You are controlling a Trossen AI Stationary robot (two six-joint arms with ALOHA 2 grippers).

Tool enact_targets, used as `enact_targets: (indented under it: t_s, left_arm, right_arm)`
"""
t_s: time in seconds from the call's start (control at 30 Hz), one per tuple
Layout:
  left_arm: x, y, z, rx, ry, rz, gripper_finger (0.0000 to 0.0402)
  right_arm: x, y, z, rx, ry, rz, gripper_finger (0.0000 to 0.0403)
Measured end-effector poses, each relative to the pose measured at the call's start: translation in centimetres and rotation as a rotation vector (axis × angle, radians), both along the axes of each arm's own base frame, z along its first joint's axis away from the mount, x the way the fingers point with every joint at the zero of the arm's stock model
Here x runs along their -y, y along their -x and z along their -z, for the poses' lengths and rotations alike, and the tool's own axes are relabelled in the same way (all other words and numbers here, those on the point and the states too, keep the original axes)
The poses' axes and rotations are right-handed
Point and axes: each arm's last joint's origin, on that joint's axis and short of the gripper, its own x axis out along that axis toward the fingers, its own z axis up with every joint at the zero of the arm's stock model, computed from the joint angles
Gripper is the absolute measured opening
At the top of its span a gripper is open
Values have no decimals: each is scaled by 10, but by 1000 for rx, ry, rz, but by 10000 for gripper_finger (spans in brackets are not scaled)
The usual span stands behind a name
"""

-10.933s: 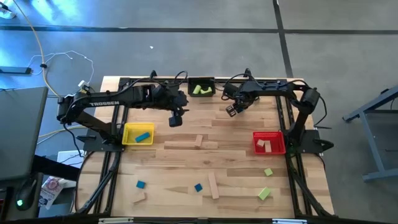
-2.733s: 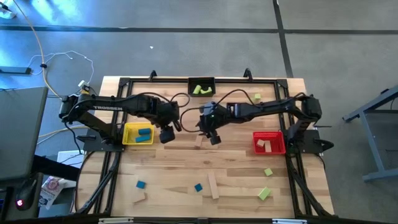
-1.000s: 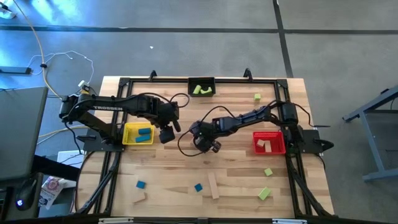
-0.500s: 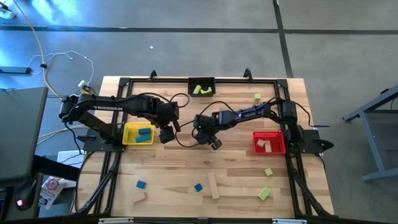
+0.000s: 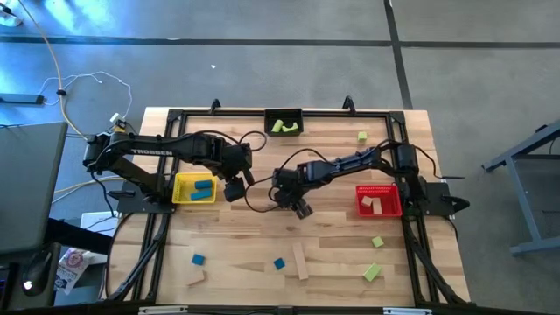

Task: Sort & place blocks by color
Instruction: Put the light brown block into the red bin

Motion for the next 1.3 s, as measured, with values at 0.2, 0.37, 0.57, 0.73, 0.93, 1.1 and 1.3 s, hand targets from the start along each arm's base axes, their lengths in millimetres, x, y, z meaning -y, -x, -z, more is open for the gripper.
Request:
enact_targets:
  t_s: [0.2, 0.37, 0.57, 0.73, 0.93, 1.1, 1.3]
  left_arm:
    - [0, 0, 0, 0, 0, 1, 204]
    - [0, 0, 0, -2, 0, 1, 204]
    - [0, 0, 0, -1, 0, 1, 204]
    - [0, 0, 0, -2, -5, 17, 205]
    - [0, 0, 0, -4, -13, 43, 205]
    - [0, 0, 0, -4, -13, 43, 204]
    - [0, 0, 0, -4, -13, 43, 204]
  right_arm:
    - [4, -4, -6, -11, -140, 116, 186]
    - [4, -7, -8, 5, -168, 234, 186]
    - [-2, -11, -10, 33, -194, 355, 186]
    - [-8, -12, -10, 36, -199, 425, 186]
    - [-14, -14, -9, 51, -197, 488, 186]
    - [-15, -14, -5, 59, -151, 520, 186]
    - [-14, -16, 3, 55, -139, 543, 186]
